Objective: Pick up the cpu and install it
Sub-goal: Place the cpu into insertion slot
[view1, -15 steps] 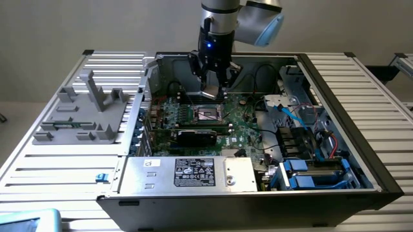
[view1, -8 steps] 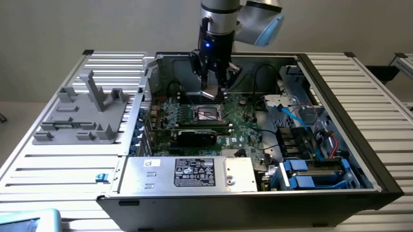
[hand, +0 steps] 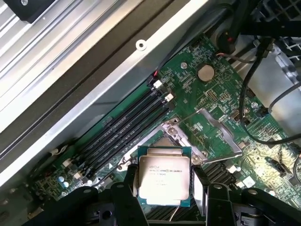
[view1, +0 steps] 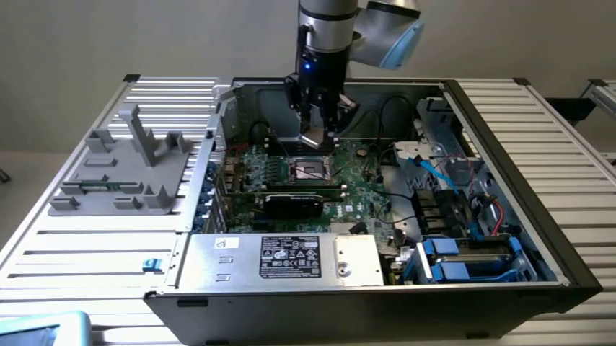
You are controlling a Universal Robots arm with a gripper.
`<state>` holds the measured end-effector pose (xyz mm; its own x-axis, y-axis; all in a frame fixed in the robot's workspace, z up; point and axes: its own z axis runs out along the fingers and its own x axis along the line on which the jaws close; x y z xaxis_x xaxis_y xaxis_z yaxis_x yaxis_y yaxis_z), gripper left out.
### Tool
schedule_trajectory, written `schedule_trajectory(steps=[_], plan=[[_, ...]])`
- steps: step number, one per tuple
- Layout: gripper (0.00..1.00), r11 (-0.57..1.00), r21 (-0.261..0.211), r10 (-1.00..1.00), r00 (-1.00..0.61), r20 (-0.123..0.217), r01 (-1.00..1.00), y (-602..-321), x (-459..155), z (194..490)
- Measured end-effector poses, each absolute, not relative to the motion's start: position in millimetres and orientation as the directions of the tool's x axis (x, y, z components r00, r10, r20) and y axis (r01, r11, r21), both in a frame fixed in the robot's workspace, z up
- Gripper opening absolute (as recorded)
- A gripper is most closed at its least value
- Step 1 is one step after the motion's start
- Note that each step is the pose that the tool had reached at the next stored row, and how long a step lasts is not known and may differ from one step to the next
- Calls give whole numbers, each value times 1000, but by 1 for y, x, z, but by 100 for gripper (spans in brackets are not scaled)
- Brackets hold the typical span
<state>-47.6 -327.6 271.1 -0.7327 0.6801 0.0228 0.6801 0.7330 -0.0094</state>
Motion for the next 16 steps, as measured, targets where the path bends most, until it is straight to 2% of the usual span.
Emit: schedule_trajectory(steps=[16], plan=[[55, 573, -11, 820, -573, 21, 820, -328, -48, 270]])
